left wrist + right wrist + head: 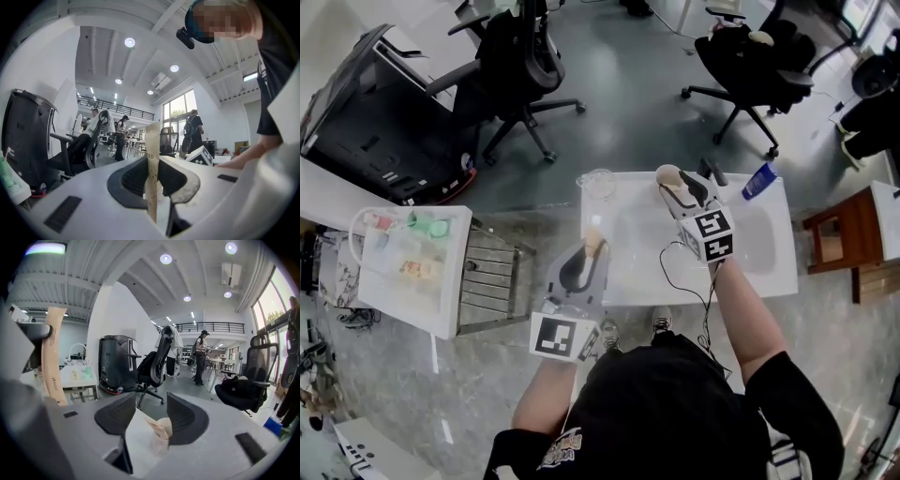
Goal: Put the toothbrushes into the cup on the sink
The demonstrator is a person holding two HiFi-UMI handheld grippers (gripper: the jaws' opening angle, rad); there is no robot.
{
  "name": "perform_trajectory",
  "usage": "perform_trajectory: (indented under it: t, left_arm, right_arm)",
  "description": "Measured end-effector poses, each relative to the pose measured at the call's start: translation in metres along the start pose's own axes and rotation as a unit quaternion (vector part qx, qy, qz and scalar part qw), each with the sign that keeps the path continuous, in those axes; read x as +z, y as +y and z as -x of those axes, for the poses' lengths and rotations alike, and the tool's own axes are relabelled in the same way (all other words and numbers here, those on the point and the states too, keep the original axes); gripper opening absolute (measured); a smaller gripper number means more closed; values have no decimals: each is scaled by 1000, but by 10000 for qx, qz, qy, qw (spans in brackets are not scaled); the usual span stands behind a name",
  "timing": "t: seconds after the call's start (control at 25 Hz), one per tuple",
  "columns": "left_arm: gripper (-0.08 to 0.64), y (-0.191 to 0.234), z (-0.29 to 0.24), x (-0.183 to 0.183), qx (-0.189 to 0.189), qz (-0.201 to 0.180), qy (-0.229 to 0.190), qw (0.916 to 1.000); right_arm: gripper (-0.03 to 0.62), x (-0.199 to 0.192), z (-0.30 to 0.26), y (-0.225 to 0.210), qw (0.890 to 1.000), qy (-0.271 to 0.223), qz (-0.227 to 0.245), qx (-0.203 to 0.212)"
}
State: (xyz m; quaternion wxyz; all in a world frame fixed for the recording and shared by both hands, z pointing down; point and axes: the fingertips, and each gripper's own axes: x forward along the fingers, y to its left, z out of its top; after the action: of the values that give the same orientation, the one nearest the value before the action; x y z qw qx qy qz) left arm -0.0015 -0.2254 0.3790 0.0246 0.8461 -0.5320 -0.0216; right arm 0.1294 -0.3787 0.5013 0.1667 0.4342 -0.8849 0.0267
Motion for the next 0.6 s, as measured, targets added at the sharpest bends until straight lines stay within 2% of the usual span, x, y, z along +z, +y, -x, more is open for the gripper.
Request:
perform_trajectory:
  t: [0.32,0.4,0.56,0.6]
  left_arm:
    - [54,-6,8,10,-378,17,-124,9992]
    - [54,-8,10,13,-475,20,-167,9987]
    - [54,-13,17,19,-658,10,-225,9976]
    - [54,-13,19,20,-709,8,-239,9972]
  right_arm:
    - [162,63,61,26,9966,-790,53,-218]
    - [127,76,79,34,9947,-982,62,-293]
    - [16,94,112,52,9913,-1264,40,-366]
    - [9,97,119,57,9906,-1315,23,-371]
